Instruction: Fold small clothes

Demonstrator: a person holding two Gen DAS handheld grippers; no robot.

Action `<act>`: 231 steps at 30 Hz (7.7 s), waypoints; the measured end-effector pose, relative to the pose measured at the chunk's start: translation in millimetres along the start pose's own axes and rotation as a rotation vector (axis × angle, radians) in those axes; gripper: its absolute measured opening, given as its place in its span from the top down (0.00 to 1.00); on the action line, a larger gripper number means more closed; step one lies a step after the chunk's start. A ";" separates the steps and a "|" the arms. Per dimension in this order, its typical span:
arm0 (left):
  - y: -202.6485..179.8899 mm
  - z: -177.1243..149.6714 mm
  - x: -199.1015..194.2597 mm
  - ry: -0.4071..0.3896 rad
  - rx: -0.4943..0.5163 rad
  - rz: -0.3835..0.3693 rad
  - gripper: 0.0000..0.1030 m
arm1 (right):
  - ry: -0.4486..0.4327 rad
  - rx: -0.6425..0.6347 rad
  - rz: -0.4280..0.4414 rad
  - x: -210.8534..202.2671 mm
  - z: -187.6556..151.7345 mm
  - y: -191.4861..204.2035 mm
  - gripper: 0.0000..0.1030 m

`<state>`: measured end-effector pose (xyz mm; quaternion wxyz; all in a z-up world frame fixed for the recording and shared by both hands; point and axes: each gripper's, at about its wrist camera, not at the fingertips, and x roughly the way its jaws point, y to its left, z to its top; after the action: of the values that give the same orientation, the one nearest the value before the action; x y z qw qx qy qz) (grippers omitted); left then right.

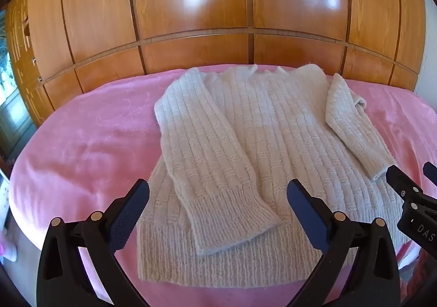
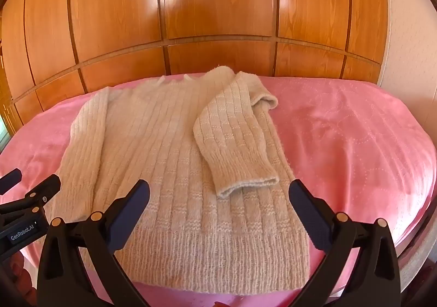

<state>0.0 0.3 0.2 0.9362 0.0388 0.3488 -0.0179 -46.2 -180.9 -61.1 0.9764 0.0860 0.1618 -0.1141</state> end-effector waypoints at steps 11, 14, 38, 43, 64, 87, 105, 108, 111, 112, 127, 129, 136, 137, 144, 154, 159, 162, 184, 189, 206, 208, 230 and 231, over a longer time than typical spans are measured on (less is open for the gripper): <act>-2.4 -5.9 -2.0 -0.004 -0.008 0.009 0.03 | 0.002 0.010 0.009 5.5 -5.5 -1.8 0.02; -0.7 -4.8 1.2 0.005 -0.011 0.003 0.03 | 0.004 0.015 0.009 7.2 -4.9 -2.9 0.02; 1.0 -5.0 5.5 0.025 -0.018 -0.005 0.03 | 0.017 0.022 0.020 9.6 -3.9 -5.9 0.02; 2.5 -6.4 5.6 0.029 -0.020 -0.005 0.03 | 0.021 0.023 0.021 10.3 -4.0 -6.0 0.02; 3.7 -6.2 10.7 0.057 -0.031 -0.009 0.03 | 0.038 0.017 0.023 13.6 -6.1 -4.6 0.02; 10.2 -13.1 43.9 0.129 0.007 -0.122 0.03 | -0.010 -0.063 -0.114 89.2 24.1 -6.3 0.02; -24.3 -16.8 78.2 0.132 0.137 -0.078 0.47 | 0.024 -0.056 -0.210 137.1 19.0 -15.0 0.02; -21.9 -15.5 78.4 0.133 0.124 -0.065 0.61 | 0.020 -0.058 -0.215 136.8 17.7 -14.7 0.02; -16.6 -14.6 77.9 0.137 0.100 -0.079 0.69 | 0.021 -0.057 -0.214 136.9 17.1 -14.6 0.02; -14.7 -14.0 77.6 0.138 0.094 -0.078 0.74 | 0.021 -0.056 -0.214 136.9 17.0 -14.6 0.02; 17.5 1.5 63.6 0.116 0.012 -0.113 0.87 | 0.035 -0.031 -0.190 136.9 14.3 -18.2 0.02; 37.4 11.8 58.5 0.095 -0.023 -0.095 0.87 | 0.038 -0.019 -0.178 136.8 13.9 -20.4 0.02; 129.2 45.6 62.3 0.060 -0.140 0.053 0.87 | 0.041 -0.010 -0.170 136.2 14.7 -23.5 0.02; 137.6 47.0 64.3 0.055 -0.145 0.074 0.87 | 0.040 -0.011 -0.171 136.0 14.5 -23.9 0.02; 230.3 65.4 99.1 0.043 -0.225 0.288 0.87 | 0.041 -0.008 -0.169 136.5 14.9 -23.3 0.02; 312.8 75.9 158.1 0.076 -0.233 0.527 0.68 | 0.041 -0.009 -0.170 135.9 14.6 -23.7 0.02; 286.5 70.8 127.7 -0.039 -0.427 0.465 0.33 | 0.038 -0.013 -0.177 135.5 14.6 -22.6 0.02; 230.5 67.4 114.0 -0.070 -0.385 0.337 0.26 | 0.038 -0.020 -0.187 135.7 14.9 -21.0 0.02; 26.8 16.2 135.6 0.099 -0.055 -0.098 0.12 | 0.102 0.109 0.103 117.7 13.3 -63.5 0.54; 24.8 15.1 136.5 0.103 -0.055 -0.099 0.10 | 0.084 0.024 0.125 104.3 18.5 -64.4 0.89; 26.0 14.5 140.9 0.110 -0.057 -0.121 0.06 | 0.048 -0.063 -0.509 133.2 97.7 -233.0 0.93; 25.5 14.2 141.5 0.109 -0.057 -0.123 0.05 | 0.075 0.006 -0.627 147.8 100.9 -270.7 0.91; 48.9 14.7 100.3 -0.006 -0.101 -0.115 0.04 | 0.156 0.272 0.228 65.8 4.5 -154.7 0.61; 56.9 10.9 92.5 -0.017 -0.106 -0.100 0.04 | 0.171 0.265 0.275 62.2 1.8 -150.9 0.60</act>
<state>80.5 55.5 -48.7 0.9379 -0.0284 0.3427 -0.0463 -26.2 -338.1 -100.1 0.9457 0.2445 0.2142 0.0076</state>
